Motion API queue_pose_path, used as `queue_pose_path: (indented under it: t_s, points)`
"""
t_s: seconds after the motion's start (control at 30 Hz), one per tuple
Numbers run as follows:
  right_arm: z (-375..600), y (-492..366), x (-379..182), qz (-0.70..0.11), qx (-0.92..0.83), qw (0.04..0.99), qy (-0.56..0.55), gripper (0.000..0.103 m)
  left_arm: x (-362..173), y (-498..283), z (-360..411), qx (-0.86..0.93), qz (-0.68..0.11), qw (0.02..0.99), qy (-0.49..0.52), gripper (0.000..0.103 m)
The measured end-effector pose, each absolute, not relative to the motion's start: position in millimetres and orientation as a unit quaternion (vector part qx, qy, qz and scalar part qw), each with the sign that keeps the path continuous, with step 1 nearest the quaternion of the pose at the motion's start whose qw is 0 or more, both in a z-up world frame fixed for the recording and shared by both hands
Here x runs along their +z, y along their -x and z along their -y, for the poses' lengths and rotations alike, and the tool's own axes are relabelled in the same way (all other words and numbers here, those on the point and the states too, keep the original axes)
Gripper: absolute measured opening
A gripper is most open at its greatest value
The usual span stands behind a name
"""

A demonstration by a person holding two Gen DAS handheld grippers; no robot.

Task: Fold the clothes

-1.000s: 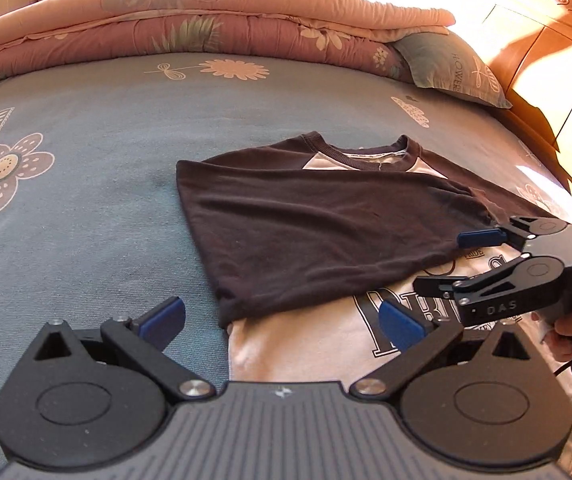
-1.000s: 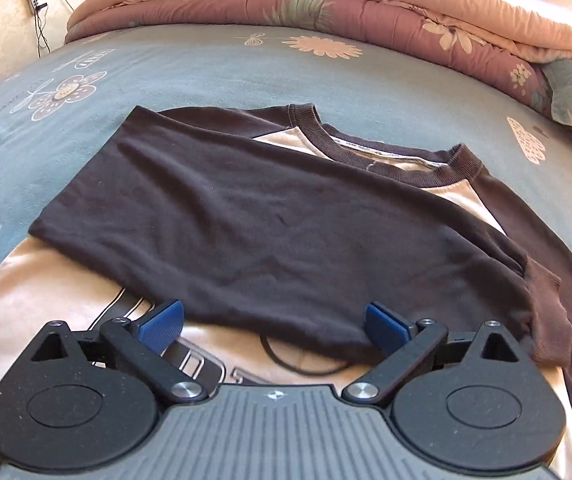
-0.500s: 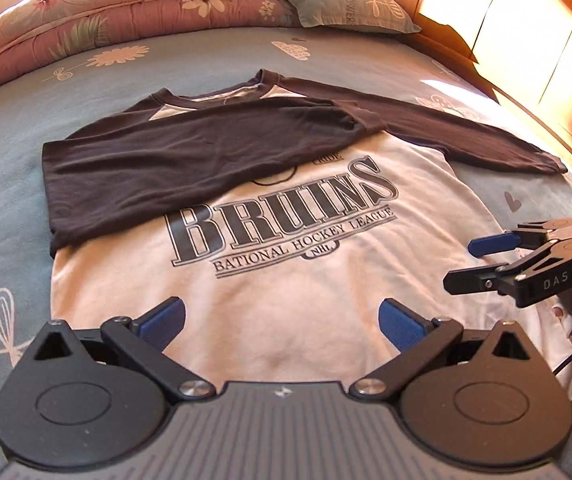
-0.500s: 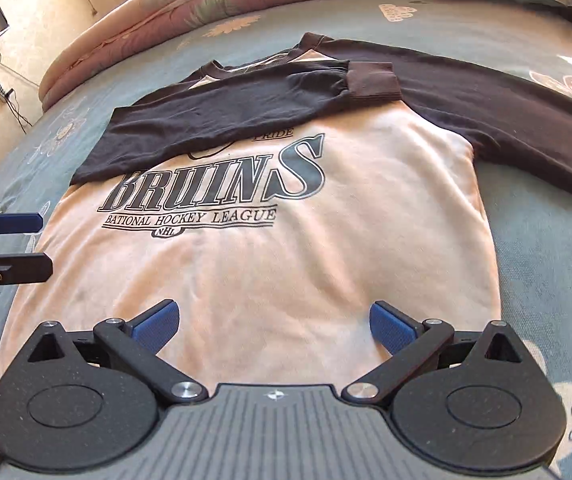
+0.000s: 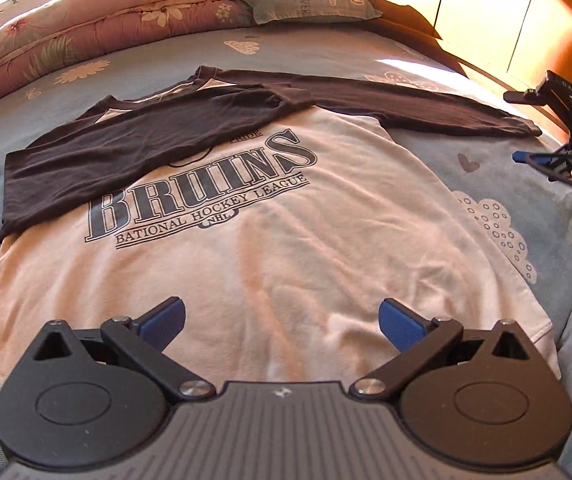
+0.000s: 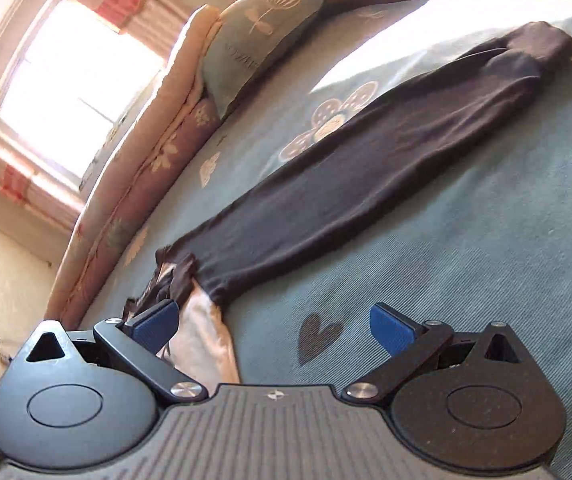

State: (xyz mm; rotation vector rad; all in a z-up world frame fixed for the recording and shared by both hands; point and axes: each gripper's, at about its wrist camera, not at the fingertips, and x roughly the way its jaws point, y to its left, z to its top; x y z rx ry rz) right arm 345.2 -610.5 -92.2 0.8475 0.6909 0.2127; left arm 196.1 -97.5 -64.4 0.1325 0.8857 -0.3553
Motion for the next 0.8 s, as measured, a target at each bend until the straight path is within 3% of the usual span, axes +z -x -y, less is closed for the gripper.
queue_pose_path:
  t_s: [0.17, 0.3, 0.8]
  points:
    - [674.2, -347.9, -108.4, -0.251, 0.028, 0.835, -0.489, 0.103, -74.7, -207.6, 112.6, -0.179, -0.436, 0.879, -0.069, 0.102]
    - [699.4, -363.3, -130.0, -0.233, 0.002, 0.806, -0.544, 0.103, -80.2, -213.9, 119.7, -0.181, -0.441, 0.877, -0.066, 0.102]
    - [708.3, -413.4, -134.0, -0.175, -0.012, 0.868, -0.465, 0.103, -87.1, -219.7, 134.3, -0.188, -0.445, 0.873, -0.069, 0.102]
